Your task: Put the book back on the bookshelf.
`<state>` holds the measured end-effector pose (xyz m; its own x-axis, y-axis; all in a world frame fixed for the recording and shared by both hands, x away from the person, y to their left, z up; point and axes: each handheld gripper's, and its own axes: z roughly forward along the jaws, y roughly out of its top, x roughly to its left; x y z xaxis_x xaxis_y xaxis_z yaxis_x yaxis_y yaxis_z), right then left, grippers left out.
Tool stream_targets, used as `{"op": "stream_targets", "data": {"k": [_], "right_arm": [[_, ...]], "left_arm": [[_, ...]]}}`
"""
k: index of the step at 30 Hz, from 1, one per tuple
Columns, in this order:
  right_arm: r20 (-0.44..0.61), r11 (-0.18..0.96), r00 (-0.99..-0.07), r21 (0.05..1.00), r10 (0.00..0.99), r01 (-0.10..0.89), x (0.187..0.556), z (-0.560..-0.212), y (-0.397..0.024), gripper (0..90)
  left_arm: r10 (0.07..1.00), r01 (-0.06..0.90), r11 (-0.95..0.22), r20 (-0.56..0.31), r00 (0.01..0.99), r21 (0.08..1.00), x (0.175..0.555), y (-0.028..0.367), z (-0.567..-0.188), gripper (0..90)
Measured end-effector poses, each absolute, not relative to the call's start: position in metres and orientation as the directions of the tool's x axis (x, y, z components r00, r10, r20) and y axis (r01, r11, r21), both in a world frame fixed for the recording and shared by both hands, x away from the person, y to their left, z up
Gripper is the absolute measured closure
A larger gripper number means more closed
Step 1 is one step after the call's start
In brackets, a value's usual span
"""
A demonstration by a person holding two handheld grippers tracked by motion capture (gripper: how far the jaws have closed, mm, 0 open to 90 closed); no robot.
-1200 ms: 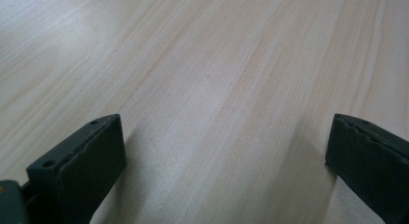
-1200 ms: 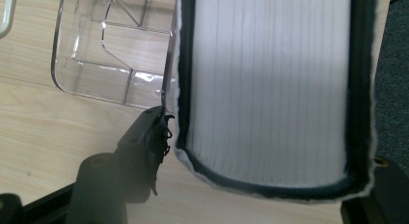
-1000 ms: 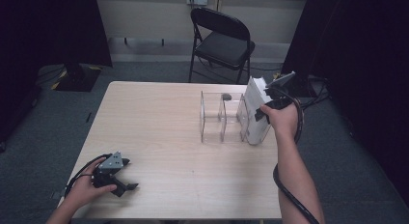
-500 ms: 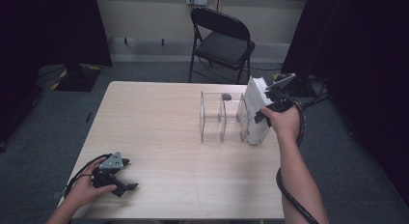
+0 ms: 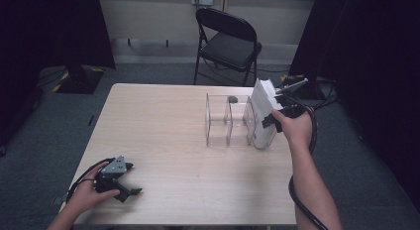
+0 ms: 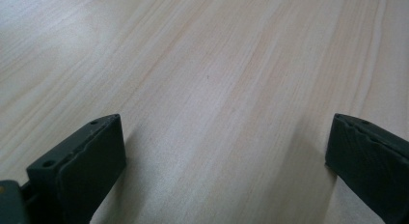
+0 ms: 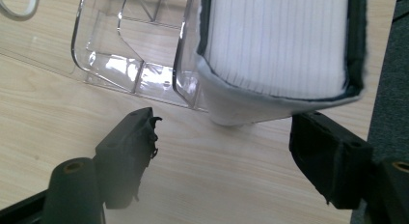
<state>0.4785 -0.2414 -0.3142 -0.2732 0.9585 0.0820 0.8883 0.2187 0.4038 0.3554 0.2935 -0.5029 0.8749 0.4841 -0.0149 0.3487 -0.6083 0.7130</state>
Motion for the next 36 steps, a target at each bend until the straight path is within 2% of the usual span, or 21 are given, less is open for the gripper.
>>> {"op": "stream_targets", "data": {"k": [18, 36], "right_arm": [[0.097, 0.256, -0.321, 0.410, 0.942, 0.875, 0.463, -0.320, -0.239, 18.7], [0.126, 0.337, -0.427, 0.433, 0.895, 0.836, 0.452, -0.337, -0.223, 19.0]], "left_arm": [[0.489, 0.348, -0.604, -0.011, 0.872, 0.717, 0.355, 0.293, -0.503, 0.0], [0.487, 0.348, -0.606, -0.012, 0.873, 0.715, 0.355, 0.293, -0.503, 0.0]]}}
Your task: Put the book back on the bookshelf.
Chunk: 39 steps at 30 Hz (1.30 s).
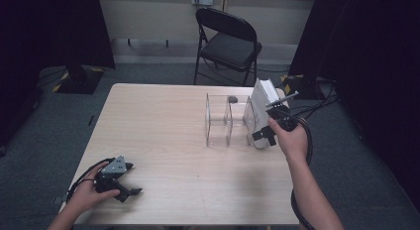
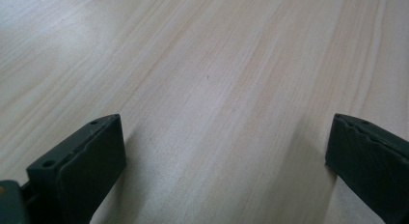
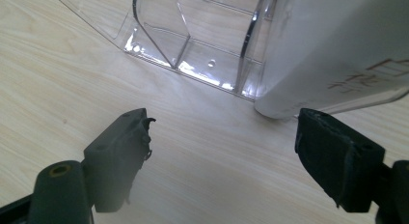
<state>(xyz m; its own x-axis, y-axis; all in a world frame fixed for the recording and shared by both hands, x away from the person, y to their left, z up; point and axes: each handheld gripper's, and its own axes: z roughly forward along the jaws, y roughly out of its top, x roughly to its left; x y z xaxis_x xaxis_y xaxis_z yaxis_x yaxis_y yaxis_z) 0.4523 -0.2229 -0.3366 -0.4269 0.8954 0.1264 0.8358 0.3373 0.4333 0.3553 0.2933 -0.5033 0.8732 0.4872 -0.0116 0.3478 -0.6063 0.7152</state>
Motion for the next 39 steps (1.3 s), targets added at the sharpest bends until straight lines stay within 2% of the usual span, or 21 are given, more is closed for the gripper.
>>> {"op": "stream_targets", "data": {"k": [39], "right_arm": [[0.167, 0.435, -0.559, 0.465, 0.812, 0.771, 0.436, -0.375, -0.180, 19.4]], "left_arm": [[0.489, 0.353, -0.601, -0.019, 0.872, 0.717, 0.355, 0.293, -0.504, 0.0]]}}
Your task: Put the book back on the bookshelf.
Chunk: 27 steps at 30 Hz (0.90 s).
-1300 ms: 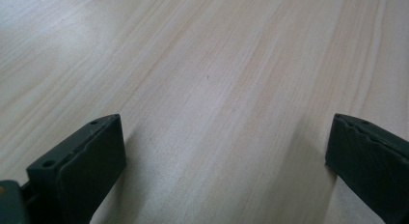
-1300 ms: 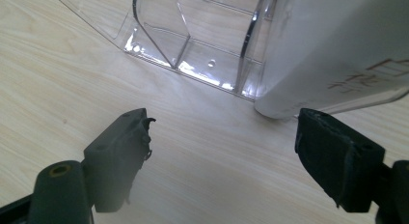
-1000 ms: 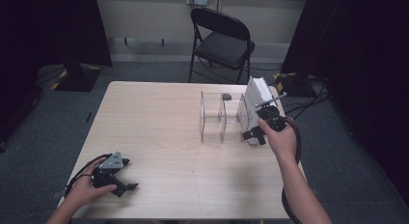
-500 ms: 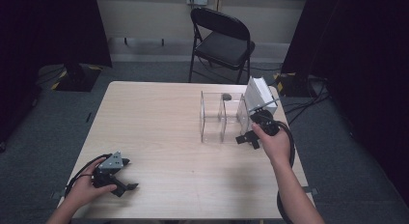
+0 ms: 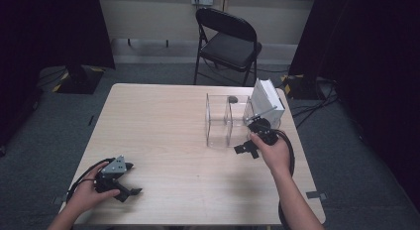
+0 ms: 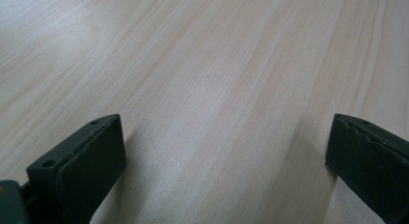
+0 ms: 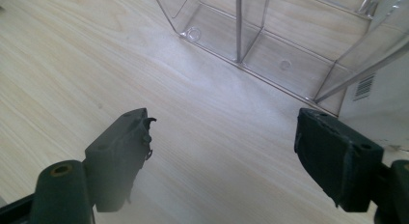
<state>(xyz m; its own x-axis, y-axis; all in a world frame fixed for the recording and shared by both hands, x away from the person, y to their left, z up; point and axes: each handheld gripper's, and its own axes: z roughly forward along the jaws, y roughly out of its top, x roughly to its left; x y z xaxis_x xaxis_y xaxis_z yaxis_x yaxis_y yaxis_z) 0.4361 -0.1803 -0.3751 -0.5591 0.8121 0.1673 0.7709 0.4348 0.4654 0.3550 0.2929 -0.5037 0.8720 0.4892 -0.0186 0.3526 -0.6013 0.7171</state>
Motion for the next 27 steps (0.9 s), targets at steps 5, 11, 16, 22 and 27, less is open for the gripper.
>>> {"op": "stream_targets", "data": {"k": [5, 11, 16, 22, 27], "right_arm": [[0.192, 0.429, -0.565, 0.472, 0.803, 0.770, 0.433, -0.385, -0.176, 19.4], [0.213, 0.430, -0.568, 0.463, 0.795, 0.775, 0.429, -0.397, -0.169, 19.4], [0.203, 0.444, -0.583, 0.471, 0.786, 0.762, 0.427, -0.402, -0.163, 19.5], [0.189, 0.468, -0.604, 0.473, 0.774, 0.747, 0.425, -0.409, -0.155, 19.5], [0.199, 0.477, -0.613, 0.465, 0.764, 0.746, 0.423, -0.414, -0.147, 19.5]], "left_arm": [[0.489, 0.353, -0.601, -0.019, 0.872, 0.717, 0.355, 0.293, -0.504, 0.0], [0.489, 0.352, -0.601, -0.018, 0.872, 0.717, 0.355, 0.293, -0.504, 0.0], [0.489, 0.353, -0.601, -0.018, 0.872, 0.717, 0.355, 0.293, -0.504, 0.0], [0.488, 0.353, -0.604, -0.019, 0.873, 0.715, 0.355, 0.293, -0.503, 0.0], [0.489, 0.352, -0.601, -0.018, 0.872, 0.717, 0.355, 0.293, -0.504, 0.0]]}}
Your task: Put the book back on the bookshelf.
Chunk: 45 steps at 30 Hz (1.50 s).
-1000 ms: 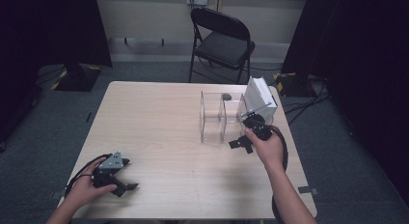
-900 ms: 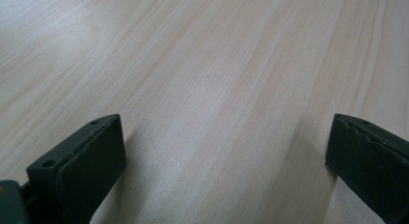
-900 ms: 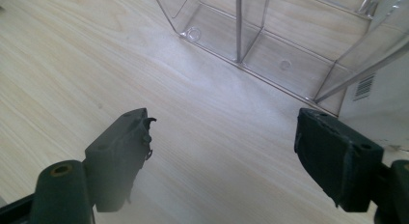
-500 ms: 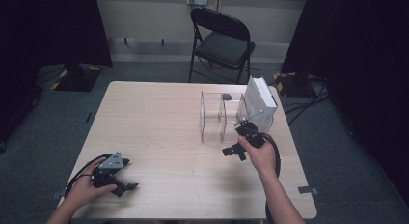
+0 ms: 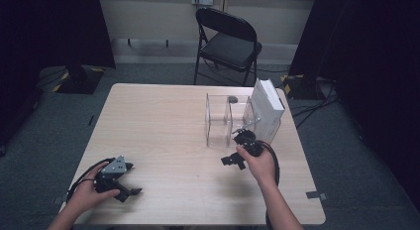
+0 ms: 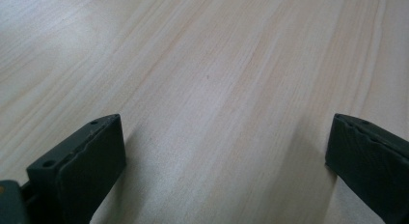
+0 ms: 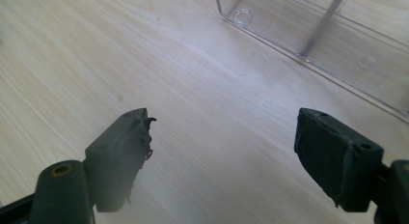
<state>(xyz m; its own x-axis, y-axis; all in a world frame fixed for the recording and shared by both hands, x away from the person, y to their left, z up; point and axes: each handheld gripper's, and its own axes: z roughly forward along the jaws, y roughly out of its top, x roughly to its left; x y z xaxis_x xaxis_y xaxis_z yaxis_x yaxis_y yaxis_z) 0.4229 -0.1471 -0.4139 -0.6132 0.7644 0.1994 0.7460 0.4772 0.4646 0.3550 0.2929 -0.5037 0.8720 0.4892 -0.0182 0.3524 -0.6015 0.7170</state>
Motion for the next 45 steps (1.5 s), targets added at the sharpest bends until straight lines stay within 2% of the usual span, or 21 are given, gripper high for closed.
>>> {"op": "stream_targets", "data": {"k": [25, 45], "right_arm": [[0.188, 0.552, -0.703, 0.495, 0.686, 0.670, 0.412, -0.441, -0.111, 19.5], [0.180, 0.574, -0.736, 0.516, 0.652, 0.635, 0.407, -0.451, -0.091, 19.5]], "left_arm": [[0.490, 0.352, -0.601, -0.018, 0.872, 0.718, 0.355, 0.293, -0.504, 0.0], [0.489, 0.352, -0.601, -0.018, 0.872, 0.717, 0.355, 0.293, -0.504, 0.0]]}}
